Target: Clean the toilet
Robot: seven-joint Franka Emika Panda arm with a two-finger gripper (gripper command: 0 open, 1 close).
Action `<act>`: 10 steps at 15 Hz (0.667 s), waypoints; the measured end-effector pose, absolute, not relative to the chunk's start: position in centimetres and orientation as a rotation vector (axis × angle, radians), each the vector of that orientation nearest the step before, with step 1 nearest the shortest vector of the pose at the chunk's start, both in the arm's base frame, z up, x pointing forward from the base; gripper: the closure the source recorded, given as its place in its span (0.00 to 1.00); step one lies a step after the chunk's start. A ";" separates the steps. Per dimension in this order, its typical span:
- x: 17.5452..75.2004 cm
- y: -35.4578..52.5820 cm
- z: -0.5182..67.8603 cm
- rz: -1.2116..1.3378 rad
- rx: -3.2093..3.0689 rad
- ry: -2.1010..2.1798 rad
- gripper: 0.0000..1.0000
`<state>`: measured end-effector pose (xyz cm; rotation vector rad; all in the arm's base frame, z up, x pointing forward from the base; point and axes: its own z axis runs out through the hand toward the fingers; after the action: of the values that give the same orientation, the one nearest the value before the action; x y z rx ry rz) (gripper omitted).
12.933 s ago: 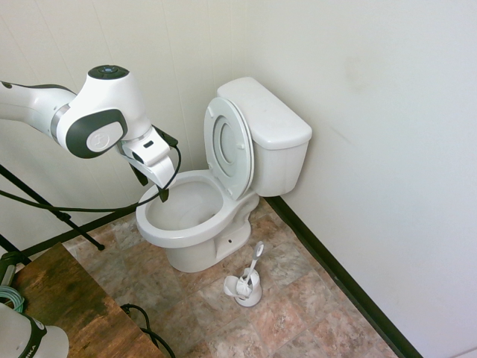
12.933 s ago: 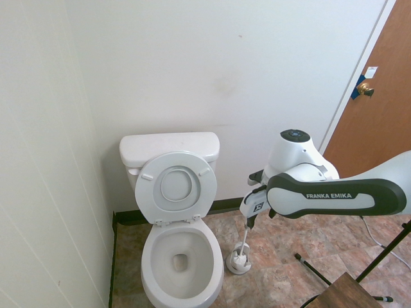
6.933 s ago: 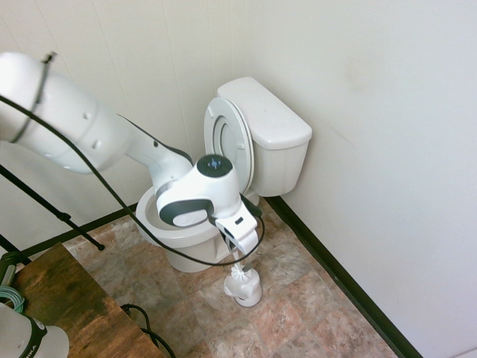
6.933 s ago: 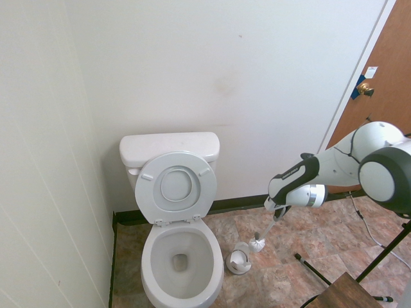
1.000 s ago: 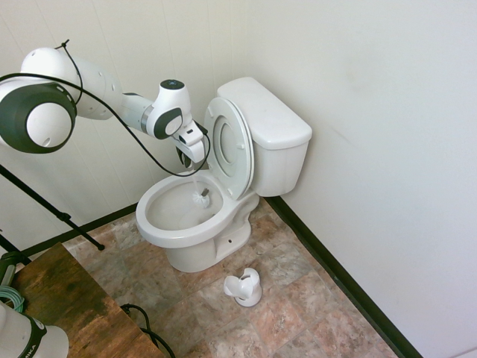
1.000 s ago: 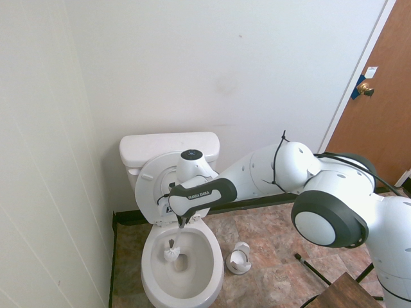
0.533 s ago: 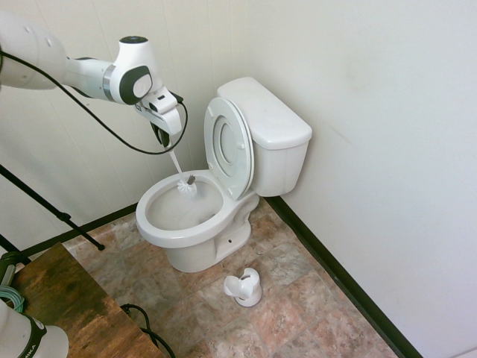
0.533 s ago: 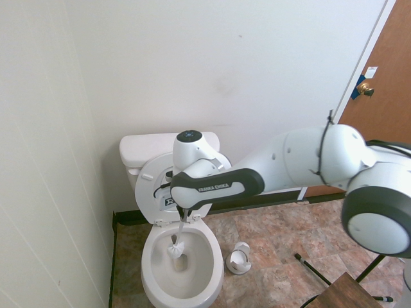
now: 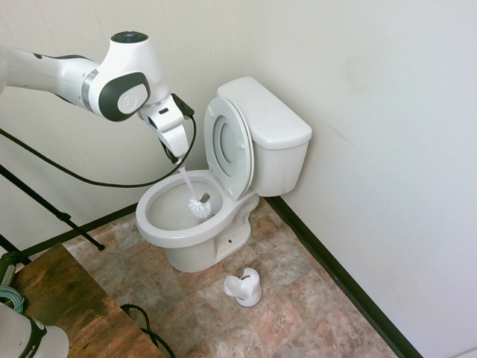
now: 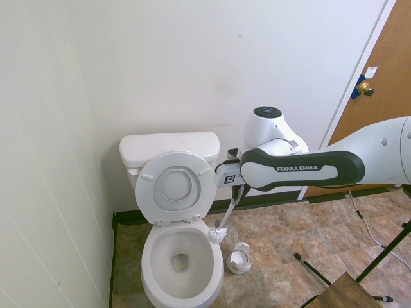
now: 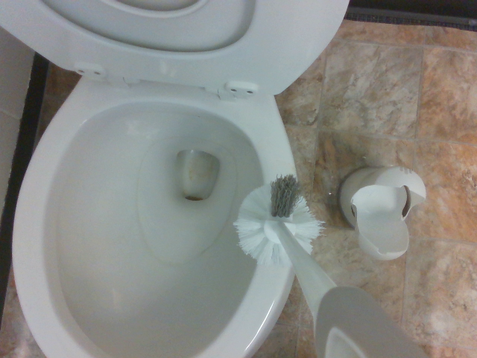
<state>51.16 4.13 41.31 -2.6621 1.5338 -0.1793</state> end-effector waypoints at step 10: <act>51.4 -11.1 34.7 -0.331 -2.451 1.913 1.00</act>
<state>51.40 -11.10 34.70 -2.4507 1.9128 -0.3307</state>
